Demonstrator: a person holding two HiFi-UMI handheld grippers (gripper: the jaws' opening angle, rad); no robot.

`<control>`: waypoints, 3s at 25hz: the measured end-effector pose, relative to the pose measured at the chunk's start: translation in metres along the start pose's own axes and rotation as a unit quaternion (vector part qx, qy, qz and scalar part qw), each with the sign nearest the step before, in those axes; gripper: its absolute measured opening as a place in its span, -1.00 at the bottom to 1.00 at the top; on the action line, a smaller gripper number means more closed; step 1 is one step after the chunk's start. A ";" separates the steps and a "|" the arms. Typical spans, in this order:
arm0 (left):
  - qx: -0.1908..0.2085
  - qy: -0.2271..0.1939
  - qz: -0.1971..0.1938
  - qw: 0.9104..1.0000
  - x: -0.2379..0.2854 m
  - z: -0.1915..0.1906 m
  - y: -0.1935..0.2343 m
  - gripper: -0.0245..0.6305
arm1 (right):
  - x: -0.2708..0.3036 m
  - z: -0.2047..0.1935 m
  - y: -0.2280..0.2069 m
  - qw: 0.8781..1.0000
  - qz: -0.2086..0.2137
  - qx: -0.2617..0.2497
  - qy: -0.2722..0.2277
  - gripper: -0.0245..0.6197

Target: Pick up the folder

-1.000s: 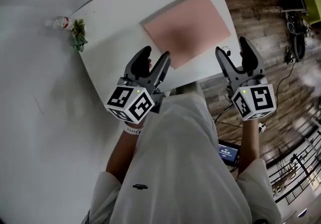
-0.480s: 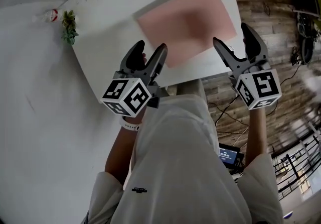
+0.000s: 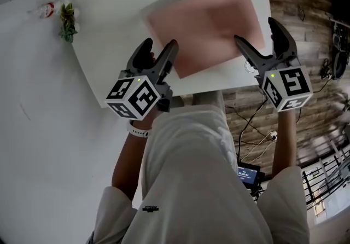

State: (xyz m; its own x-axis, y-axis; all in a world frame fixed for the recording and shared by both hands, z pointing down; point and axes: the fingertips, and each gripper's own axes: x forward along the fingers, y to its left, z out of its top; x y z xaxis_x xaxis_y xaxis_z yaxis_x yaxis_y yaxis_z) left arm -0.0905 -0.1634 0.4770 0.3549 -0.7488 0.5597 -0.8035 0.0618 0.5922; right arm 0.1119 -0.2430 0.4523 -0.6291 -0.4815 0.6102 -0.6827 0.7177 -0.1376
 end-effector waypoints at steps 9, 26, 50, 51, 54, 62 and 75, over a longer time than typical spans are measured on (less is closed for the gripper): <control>-0.027 0.023 0.038 0.999 0.034 -0.024 0.023 0.11 | 0.049 -0.037 -0.025 0.998 0.039 0.011 0.050 0.58; -0.049 -0.015 0.123 0.991 0.044 -0.029 0.049 0.16 | 0.103 -0.083 -0.040 0.987 0.105 0.030 0.119 0.86; -0.095 -0.015 0.066 0.993 0.066 -0.061 0.071 0.19 | 0.106 -0.103 -0.033 0.976 0.108 0.127 0.138 0.82; -0.094 -0.014 0.063 0.994 0.066 -0.060 0.070 0.19 | 0.104 -0.102 -0.033 0.977 0.106 0.128 0.137 0.82; -0.089 -0.013 0.053 0.995 0.063 -0.059 0.066 0.19 | 0.096 -0.100 -0.030 0.978 0.098 0.130 0.131 0.82; -0.061 -0.016 0.027 0.998 0.037 -0.045 0.051 0.19 | 0.064 -0.085 -0.012 0.983 0.074 0.138 0.100 0.82; -0.008 -0.033 -0.016 0.999 -0.025 -0.010 0.026 0.19 | 0.008 -0.045 0.034 0.989 0.034 0.138 0.039 0.81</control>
State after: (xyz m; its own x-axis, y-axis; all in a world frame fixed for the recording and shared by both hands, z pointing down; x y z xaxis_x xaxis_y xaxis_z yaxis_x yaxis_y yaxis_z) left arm -0.1161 -0.1362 0.4842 0.3479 -0.7927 0.5006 -0.7838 0.0471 0.6192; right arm 0.0996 -0.1999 0.4875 -0.6538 -0.3897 0.6486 -0.7224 0.5766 -0.3818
